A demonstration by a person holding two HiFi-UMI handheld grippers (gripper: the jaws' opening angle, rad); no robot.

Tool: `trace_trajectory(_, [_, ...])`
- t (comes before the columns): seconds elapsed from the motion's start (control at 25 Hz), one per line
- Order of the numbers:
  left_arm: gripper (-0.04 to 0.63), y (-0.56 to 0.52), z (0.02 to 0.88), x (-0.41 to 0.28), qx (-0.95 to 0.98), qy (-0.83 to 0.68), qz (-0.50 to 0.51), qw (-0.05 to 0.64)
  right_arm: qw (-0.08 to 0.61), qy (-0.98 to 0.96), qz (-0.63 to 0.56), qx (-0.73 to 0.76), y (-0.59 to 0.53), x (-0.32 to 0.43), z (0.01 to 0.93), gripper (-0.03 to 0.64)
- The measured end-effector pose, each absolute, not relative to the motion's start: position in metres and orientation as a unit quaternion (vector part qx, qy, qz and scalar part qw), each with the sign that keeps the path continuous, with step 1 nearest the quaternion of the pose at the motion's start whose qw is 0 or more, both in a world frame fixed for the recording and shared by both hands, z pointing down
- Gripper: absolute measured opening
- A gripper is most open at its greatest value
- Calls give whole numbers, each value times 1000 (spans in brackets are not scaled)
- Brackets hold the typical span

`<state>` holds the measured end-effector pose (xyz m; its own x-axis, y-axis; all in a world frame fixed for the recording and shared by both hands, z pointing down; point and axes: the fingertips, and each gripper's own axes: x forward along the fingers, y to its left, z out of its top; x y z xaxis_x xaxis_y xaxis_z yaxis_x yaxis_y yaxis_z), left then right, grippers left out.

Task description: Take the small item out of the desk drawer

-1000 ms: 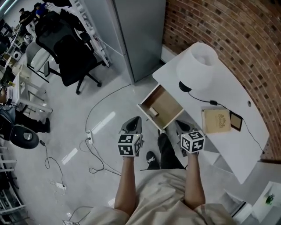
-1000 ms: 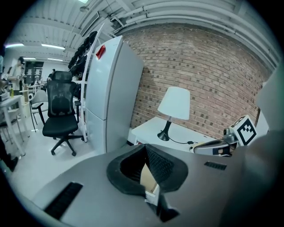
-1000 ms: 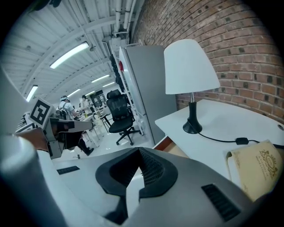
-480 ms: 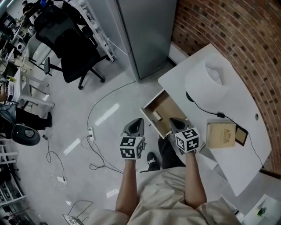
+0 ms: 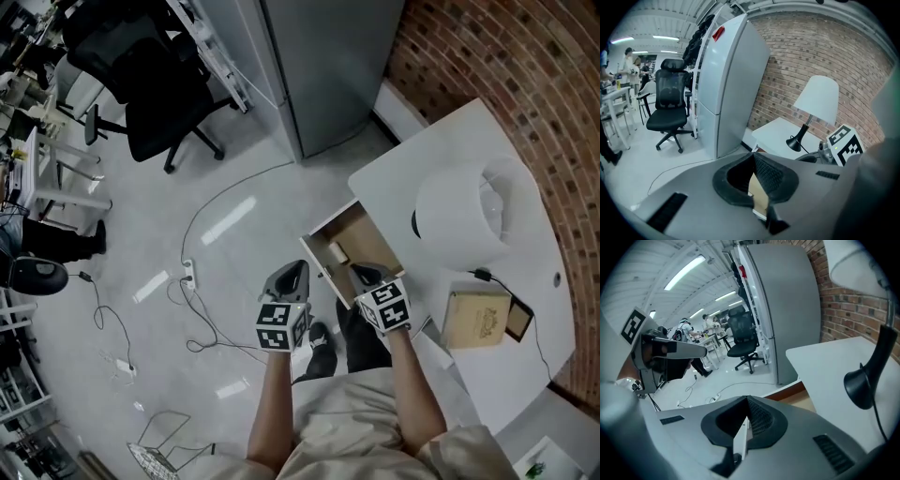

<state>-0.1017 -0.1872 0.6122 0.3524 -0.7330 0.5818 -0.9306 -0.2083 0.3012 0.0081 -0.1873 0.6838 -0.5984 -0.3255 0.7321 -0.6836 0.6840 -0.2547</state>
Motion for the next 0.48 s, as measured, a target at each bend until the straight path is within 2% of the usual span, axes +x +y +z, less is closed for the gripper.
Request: trace_trajectory(0.48, [17,-185,692,-108,735,-549,182,354,373,-829,310,280,-214,5,777,25])
